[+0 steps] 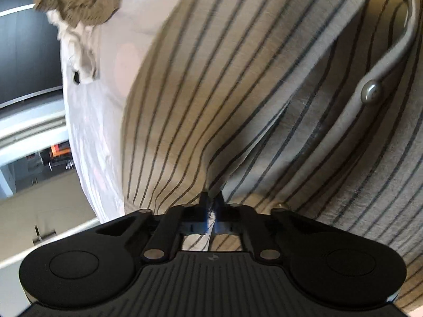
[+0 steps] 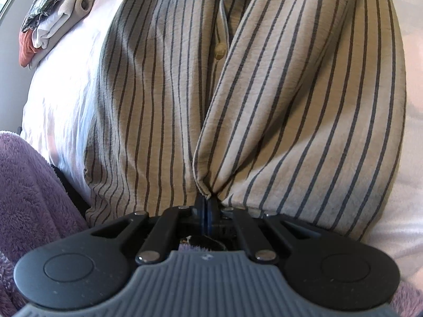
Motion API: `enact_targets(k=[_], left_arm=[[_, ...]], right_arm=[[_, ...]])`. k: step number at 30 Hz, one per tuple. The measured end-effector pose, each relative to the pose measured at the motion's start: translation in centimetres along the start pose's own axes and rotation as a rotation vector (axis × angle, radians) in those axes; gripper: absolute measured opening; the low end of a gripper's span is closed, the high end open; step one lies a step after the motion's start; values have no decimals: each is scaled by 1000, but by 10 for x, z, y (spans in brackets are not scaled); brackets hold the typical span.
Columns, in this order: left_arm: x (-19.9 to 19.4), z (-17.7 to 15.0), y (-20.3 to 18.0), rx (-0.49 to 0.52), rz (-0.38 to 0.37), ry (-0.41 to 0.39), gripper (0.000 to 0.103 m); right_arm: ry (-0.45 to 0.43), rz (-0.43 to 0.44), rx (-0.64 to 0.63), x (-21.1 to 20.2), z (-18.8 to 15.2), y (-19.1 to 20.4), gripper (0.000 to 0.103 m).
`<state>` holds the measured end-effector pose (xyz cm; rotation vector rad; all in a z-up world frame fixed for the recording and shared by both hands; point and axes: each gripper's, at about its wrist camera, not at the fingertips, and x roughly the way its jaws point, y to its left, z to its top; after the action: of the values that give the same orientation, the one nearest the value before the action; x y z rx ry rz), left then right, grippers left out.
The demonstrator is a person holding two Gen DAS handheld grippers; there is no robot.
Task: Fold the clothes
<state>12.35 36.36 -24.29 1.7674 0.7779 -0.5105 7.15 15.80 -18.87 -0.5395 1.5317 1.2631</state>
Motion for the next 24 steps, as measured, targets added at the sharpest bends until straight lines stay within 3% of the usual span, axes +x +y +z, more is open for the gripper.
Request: enact_targets(k=[11, 17, 19, 21, 22, 24], left_arm=[[-22, -14, -22, -69, -4, 62, 0], [-6, -7, -17, -270, -43, 60, 4], [-13, -12, -8, -346, -47, 59, 13], [-27, -22, 2, -433, -54, 60, 26], [-35, -27, 6, -478, -51, 64, 27], [-53, -39, 12, -595, -44, 90, 29]], right_arm=[[-28, -107, -23, -17, 9, 18, 3], [-23, -114, -9, -12, 10, 20, 4], [-27, -110, 0, -17, 11, 18, 6], [-44, -115, 2, -27, 12, 18, 17], [-55, -119, 2, -33, 12, 19, 32], [-84, -129, -7, -47, 15, 19, 38]])
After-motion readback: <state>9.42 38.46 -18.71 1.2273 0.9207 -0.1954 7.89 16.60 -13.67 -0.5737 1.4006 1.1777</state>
